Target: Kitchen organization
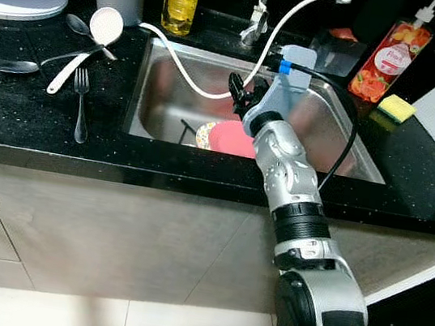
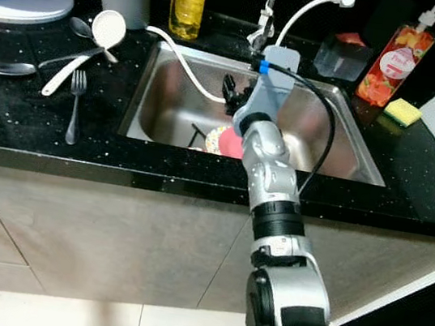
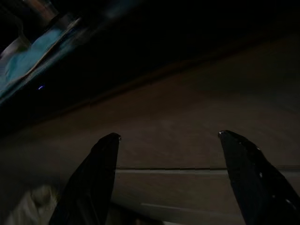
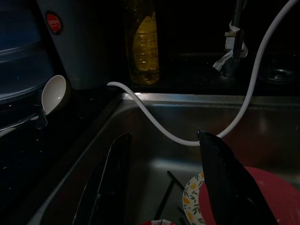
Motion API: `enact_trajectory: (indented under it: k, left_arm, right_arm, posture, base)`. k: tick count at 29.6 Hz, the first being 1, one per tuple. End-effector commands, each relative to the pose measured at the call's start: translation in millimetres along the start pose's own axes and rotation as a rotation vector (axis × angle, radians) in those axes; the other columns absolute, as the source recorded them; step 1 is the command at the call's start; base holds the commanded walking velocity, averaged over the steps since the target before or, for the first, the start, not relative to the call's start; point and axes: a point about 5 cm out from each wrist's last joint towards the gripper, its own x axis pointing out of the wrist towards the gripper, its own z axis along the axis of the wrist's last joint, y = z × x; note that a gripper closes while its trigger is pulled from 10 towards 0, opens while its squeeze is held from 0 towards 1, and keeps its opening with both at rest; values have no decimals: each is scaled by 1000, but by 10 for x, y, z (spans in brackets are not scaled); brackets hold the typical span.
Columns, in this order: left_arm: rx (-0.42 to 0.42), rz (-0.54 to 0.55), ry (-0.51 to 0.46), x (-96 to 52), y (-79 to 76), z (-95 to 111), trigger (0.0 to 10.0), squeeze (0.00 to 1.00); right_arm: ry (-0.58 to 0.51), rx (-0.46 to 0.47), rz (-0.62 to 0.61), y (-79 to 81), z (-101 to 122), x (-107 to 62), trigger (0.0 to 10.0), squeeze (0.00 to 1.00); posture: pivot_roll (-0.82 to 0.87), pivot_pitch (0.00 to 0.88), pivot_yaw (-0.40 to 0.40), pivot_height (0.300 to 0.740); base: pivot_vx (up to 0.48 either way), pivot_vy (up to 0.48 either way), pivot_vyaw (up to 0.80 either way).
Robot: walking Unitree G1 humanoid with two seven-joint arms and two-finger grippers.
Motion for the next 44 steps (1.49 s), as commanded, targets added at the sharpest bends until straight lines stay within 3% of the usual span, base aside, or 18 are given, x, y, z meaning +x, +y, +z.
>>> enact_trajectory:
  k: [1, 4, 7, 15, 26, 28, 31, 32, 34, 38, 39, 41, 42, 43, 44]
  left_arm:
    - [-50, 12, 6, -32, -37, -13, 10000, 0]
    - [-61, 11, -4, -47, -57, 20, 10000, 0]
    - [15, -37, 17, -74, -128, -37, 10000, 0]
    - [101, -129, 35, -94, -173, -70, 10000, 0]
    - [-10, -56, 37, -88, -101, -51, 10000, 0]
    - [-43, -36, 6, -92, -89, 26, 10000, 0]
    - [-134, -8, -146, -67, -159, 454, 10000, 0]
    - [-134, -8, -146, -67, -159, 454, 10000, 0]
    - [-153, 57, -263, -21, -213, 807, 10000, 0]
    - [-153, 100, -304, -10, -213, 929, 10000, 0]
    - [-263, 172, -392, 2, -258, 1278, 10000, 0]
    - [-263, 172, -392, 2, -258, 1278, 10000, 0]
    - [-336, 173, -413, 3, -311, 1427, 10000, 0]
    - [-336, 173, -413, 3, -311, 1427, 10000, 0]
    - [-418, 128, -432, -3, -457, 1628, 10000, 0]
  right_arm:
    - [-2, 1, -9, -27, 11, 12, 10000, 0]
    - [-3, 1, -16, -40, 13, 12, 10000, 0]
    - [1, 2, -14, -33, -4, 6, 10000, 0]
    - [3, 7, -21, -43, -20, 5, 10000, 0]
    - [4, 9, -24, -46, -33, -4, 10000, 0]
    - [1, 8, -27, -59, -23, -5, 10000, 0]
    - [-1, -1, -38, -108, -5, -8, 10000, 0]
    - [-1, -1, -38, -108, -5, -8, 10000, 0]
    - [-4, -5, -33, -102, 13, -5, 10000, 0]
    - [-7, -5, -31, -96, 23, -4, 10000, 0]
    - [-27, -5, -26, -92, 95, -4, 10000, 0]
    - [-27, -5, -26, -92, 95, -4, 10000, 0]
    - [-36, -7, -25, -95, 127, -7, 10000, 0]
    - [-36, -7, -25, -95, 127, -7, 10000, 0]
    - [-45, -16, -27, -98, 157, -13, 10000, 0]
  posture:
    - [315, 0, -120, 740]
    - [319, 0, -120, 740]
    - [319, 0, -115, 740]
    - [322, 0, -111, 740]
    - [315, 0, -102, 740]
    - [314, 0, -103, 740]
    - [321, 0, -110, 740]
    - [321, 0, -110, 740]
    - [313, 0, -108, 740]
    - [313, 0, -108, 740]
    - [298, 0, -115, 740]
    - [298, 0, -115, 740]
    - [295, 0, -114, 740]
    - [295, 0, -114, 740]
    - [278, 0, -107, 740]
  base:
    - [0, 0, 0]
    - [0, 0, 0]
    - [0, 0, 0]
    - [0, 0, 0]
    - [0, 0, 0]
    - [0, 0, 0]
    - [0, 0, 0]
    - [0, 0, 0]
    - [0, 0, 0]
    - [0, 0, 0]
    - [0, 0, 0]
    - [0, 0, 0]
    - [0, 0, 0]
    - [0, 0, 0]
    - [0, 0, 0]
